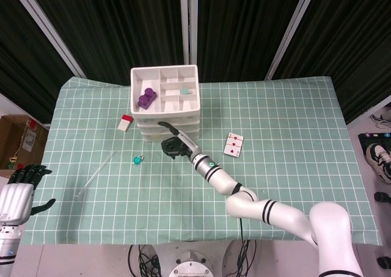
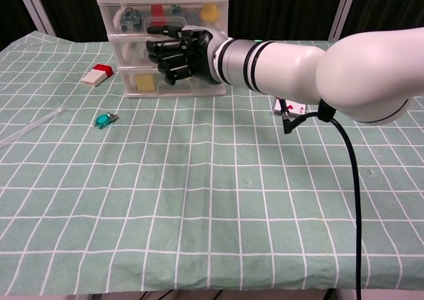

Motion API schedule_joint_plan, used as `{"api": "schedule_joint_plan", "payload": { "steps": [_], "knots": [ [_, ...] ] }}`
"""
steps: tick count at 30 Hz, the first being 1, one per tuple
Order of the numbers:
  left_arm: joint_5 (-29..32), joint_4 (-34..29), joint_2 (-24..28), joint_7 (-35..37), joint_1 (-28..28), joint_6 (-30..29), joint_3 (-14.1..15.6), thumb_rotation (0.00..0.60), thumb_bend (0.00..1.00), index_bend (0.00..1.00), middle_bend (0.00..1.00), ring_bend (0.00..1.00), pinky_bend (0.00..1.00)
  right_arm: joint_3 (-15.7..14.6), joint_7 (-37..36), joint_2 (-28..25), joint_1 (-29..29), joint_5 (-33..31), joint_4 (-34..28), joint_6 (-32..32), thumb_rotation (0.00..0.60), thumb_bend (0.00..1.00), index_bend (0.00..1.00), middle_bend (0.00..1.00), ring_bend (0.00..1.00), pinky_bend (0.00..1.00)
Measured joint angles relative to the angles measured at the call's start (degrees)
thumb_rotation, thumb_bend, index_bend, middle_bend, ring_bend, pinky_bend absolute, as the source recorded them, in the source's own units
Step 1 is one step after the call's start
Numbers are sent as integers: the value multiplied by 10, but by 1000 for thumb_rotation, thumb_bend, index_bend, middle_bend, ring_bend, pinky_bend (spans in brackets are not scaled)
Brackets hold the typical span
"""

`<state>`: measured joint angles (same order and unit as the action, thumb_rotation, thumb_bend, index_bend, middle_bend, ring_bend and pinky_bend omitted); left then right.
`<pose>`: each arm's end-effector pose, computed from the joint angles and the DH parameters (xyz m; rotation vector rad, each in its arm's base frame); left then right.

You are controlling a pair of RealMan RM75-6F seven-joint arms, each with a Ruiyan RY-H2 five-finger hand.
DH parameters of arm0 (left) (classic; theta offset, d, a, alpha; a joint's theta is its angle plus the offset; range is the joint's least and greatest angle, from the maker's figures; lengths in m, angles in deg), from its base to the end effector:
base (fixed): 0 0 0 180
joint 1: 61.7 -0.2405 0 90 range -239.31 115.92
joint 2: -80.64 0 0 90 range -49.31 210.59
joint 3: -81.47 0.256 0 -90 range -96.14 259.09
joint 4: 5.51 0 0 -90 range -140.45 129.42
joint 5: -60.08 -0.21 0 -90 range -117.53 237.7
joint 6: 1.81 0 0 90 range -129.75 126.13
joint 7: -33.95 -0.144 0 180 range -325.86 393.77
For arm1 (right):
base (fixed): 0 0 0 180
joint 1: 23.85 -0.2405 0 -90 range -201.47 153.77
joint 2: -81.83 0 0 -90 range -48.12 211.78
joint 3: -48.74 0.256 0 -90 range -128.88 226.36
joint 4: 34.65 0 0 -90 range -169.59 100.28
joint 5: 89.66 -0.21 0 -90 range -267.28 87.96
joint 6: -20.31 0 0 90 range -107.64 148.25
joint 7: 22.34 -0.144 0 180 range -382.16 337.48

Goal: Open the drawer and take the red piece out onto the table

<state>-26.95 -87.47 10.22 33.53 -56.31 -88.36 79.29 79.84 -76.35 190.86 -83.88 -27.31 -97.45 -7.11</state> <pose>-0.3315 0.1836 0.1413 -1.4125 -0.8194 -0.8711 0.0000 -0.3969 -0.1054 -1.2348 2.4557 -1.4697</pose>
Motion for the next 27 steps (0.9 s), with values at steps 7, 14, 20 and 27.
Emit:
{"api": "schedule_joint_plan", "payload": {
  "steps": [7, 14, 20, 27],
  "knots": [
    [1, 0, 1, 0, 0, 2, 0, 600, 0, 287, 225, 161, 202, 8, -1, 7, -5, 5, 16, 7, 600, 528, 223, 755, 754, 755],
    [0, 0, 1, 0, 0, 1, 0, 600, 0, 287, 225, 161, 202, 3, 1, 1, 7, 17, 1, 0, 600, 530, 281, 756, 753, 756],
    [-1, 2, -1, 0, 1, 2, 0, 600, 0, 287, 225, 161, 203, -12, 4, -13, 29, 32, -39, -11, 600, 531, 288, 755, 752, 756],
    [-2, 6, -4, 3, 1, 1, 1, 600, 0, 287, 225, 161, 203, -39, 4, -36, 60, 61, -101, -27, 600, 537, 288, 753, 745, 755]
  ]
}}
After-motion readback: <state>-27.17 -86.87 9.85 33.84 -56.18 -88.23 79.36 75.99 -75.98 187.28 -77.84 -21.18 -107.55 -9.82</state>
